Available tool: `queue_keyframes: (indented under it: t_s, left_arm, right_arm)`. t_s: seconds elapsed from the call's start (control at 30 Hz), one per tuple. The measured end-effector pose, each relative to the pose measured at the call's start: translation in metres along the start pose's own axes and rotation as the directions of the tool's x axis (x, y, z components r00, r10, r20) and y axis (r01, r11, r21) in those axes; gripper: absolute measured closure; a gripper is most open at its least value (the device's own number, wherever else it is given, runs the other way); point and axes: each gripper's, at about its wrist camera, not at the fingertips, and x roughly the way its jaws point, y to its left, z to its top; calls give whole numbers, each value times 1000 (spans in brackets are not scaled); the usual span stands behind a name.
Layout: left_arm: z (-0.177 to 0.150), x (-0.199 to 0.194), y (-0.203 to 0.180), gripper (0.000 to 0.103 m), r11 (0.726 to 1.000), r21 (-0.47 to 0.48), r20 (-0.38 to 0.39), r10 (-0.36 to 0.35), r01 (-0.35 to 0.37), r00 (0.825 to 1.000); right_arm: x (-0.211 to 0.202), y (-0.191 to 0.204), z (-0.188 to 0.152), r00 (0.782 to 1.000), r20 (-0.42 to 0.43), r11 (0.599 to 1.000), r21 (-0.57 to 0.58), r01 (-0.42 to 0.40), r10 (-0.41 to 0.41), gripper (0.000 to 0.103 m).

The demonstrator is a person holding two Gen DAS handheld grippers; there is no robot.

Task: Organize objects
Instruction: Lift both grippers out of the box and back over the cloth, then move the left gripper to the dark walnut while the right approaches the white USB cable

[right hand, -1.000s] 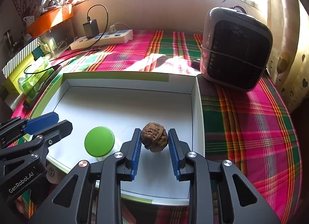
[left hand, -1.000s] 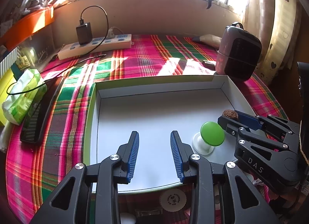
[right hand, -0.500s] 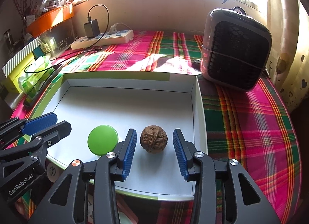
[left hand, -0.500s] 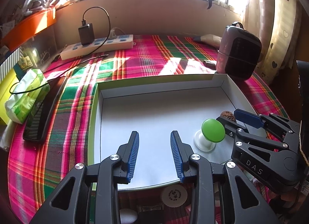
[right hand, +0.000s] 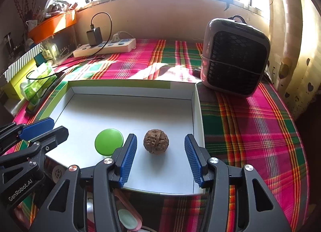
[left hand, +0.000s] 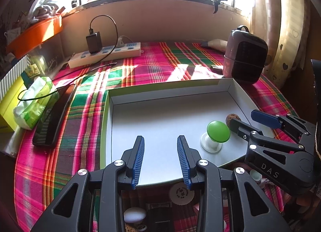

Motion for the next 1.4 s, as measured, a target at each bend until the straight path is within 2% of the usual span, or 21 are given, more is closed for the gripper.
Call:
queue_keyframes:
  t_s: [0.37,0.77,1.17,1.4]
  left_arm:
    - [-12,-17,-4,71,1000,19,26,24,-25,999]
    - [-27,-31,-6,71,1000,19,34,18,-18,999]
    - [-48,-48,16,71,1000,-27,43,-13,15,999]
    - [-59,-59,29,66,998,-46,51,-45,47,998]
  right_arm:
    - [-25,2,-10,999,48,1000,5,3,-3,52]
    - [-44,9,-26,997,79,1000,-4,-4,5,52]
    - [-66,2,-48,995,94,1000,8,-15,15,52]
    - [-74,-5,-61,996,93,1000,24,-13,11,52]
